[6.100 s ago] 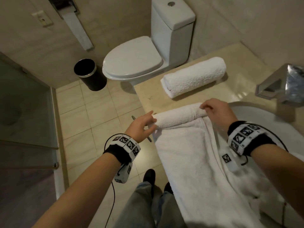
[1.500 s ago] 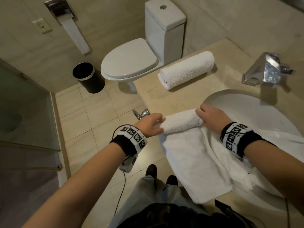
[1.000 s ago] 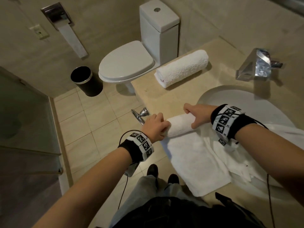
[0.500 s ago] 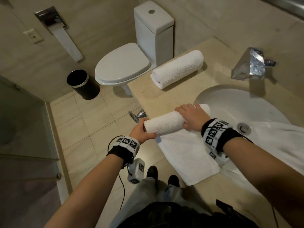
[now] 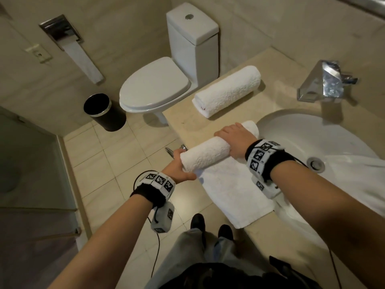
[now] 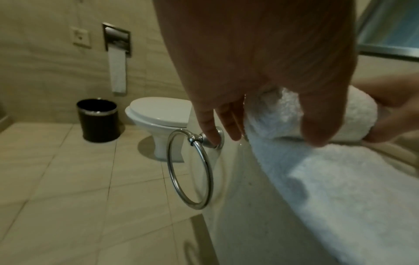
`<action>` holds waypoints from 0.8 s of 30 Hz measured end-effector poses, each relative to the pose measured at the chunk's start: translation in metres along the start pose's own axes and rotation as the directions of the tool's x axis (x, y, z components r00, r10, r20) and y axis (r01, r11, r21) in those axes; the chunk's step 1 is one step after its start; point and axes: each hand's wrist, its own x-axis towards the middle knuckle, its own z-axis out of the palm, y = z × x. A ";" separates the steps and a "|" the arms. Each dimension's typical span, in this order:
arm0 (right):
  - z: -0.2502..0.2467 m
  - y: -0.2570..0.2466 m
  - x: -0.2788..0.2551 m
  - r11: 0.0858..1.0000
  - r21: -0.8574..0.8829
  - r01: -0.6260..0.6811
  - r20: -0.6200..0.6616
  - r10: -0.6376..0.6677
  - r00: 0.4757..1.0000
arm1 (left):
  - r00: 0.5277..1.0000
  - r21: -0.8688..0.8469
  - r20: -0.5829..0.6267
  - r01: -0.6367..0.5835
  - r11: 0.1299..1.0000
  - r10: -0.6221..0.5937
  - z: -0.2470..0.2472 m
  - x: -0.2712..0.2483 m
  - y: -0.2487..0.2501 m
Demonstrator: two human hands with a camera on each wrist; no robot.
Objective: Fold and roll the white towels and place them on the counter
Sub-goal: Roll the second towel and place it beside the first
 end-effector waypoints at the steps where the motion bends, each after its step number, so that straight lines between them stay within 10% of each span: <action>1: -0.004 0.000 0.003 1.000 0.000 -0.001 0.020 0.001 1.000 | 1.000 -0.027 -0.002 0.016 1.000 -0.016 0.000 0.001 0.001; 8: -0.030 0.002 0.010 0.994 0.077 -0.076 0.188 0.060 0.980 | 0.958 -0.468 -0.208 0.079 0.880 -0.197 0.008 0.015 0.001; 12: -0.033 0.006 0.009 0.976 0.173 -0.134 0.204 0.097 0.974 | 0.940 -0.632 -0.103 0.190 0.751 -0.324 0.001 0.022 0.016; 18: -0.033 0.017 0.016 0.987 0.123 -0.104 0.163 0.084 0.983 | 0.937 -0.604 0.084 0.319 0.730 -0.339 0.019 0.026 0.024; 24: -0.025 0.026 0.020 0.989 0.103 -0.110 0.079 0.102 0.992 | 0.927 -0.475 -0.103 0.273 0.836 -0.361 0.018 0.032 0.015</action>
